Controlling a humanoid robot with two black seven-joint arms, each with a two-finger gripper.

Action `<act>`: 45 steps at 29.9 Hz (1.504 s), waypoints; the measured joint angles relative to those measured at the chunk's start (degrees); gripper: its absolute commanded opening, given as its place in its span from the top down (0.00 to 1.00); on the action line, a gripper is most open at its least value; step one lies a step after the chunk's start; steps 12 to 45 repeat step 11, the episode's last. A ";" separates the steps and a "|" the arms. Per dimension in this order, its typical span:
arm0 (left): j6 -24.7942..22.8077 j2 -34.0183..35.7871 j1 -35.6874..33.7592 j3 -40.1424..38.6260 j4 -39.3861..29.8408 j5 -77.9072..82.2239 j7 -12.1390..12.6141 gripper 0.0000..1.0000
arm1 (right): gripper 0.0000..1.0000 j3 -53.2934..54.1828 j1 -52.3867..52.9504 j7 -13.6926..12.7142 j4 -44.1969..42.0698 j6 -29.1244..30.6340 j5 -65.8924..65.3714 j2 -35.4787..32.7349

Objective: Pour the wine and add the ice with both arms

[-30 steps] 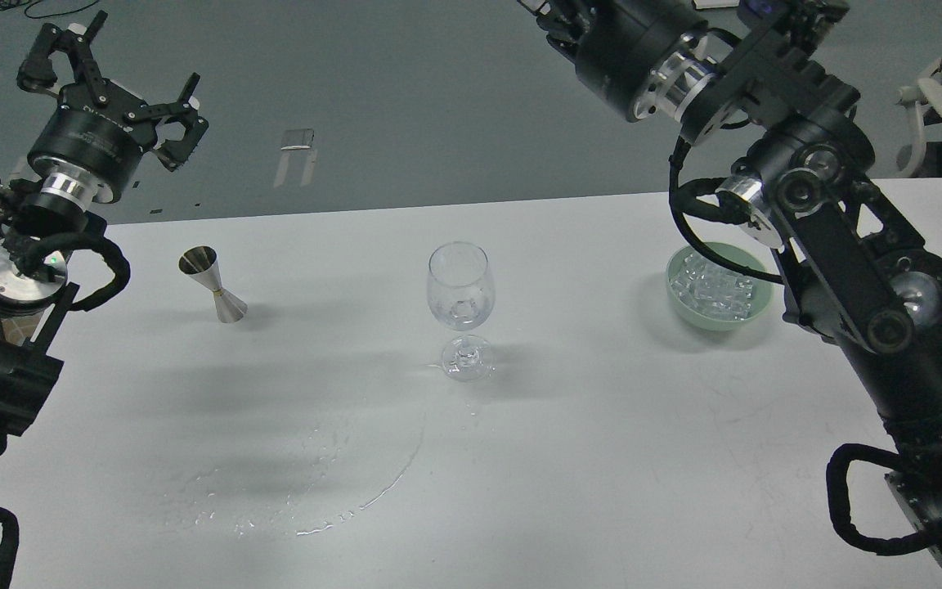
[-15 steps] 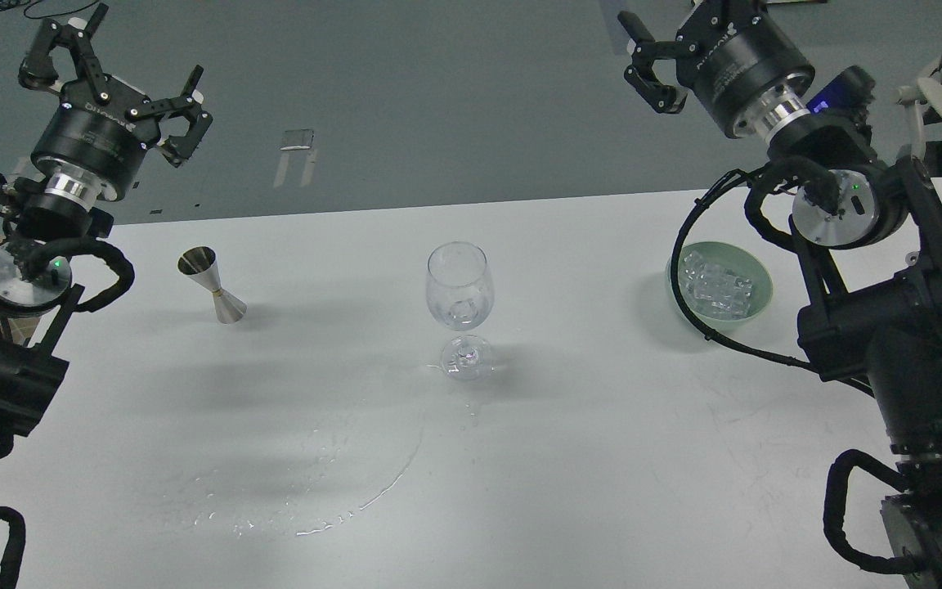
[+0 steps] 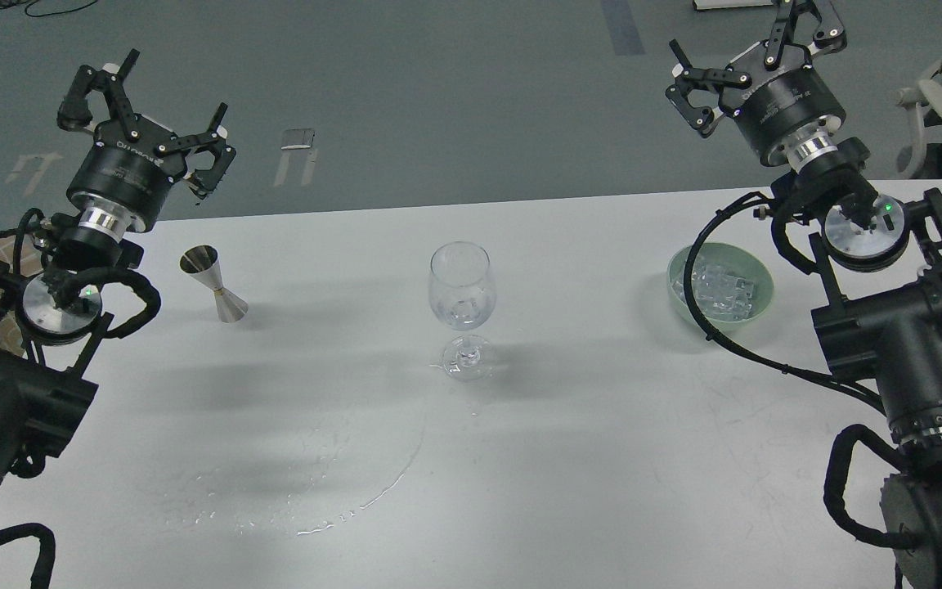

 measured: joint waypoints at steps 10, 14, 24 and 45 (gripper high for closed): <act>1.87 0.11 1.07 -1.89 -1.01 0.08 0.02 0.02 | 0.00 -0.74 4.87 4.00 -8.93 2.61 0.38 0.00; 2.05 0.18 1.07 -1.91 -1.07 0.09 0.03 0.02 | 0.00 -0.73 4.87 4.45 -8.95 2.62 0.39 0.00; 2.05 0.18 1.07 -1.91 -1.07 0.09 0.03 0.02 | 0.00 -0.73 4.87 4.45 -8.95 2.62 0.39 0.00; 2.05 0.18 1.07 -1.91 -1.07 0.09 0.03 0.02 | 0.00 -0.73 4.87 4.45 -8.95 2.62 0.39 0.00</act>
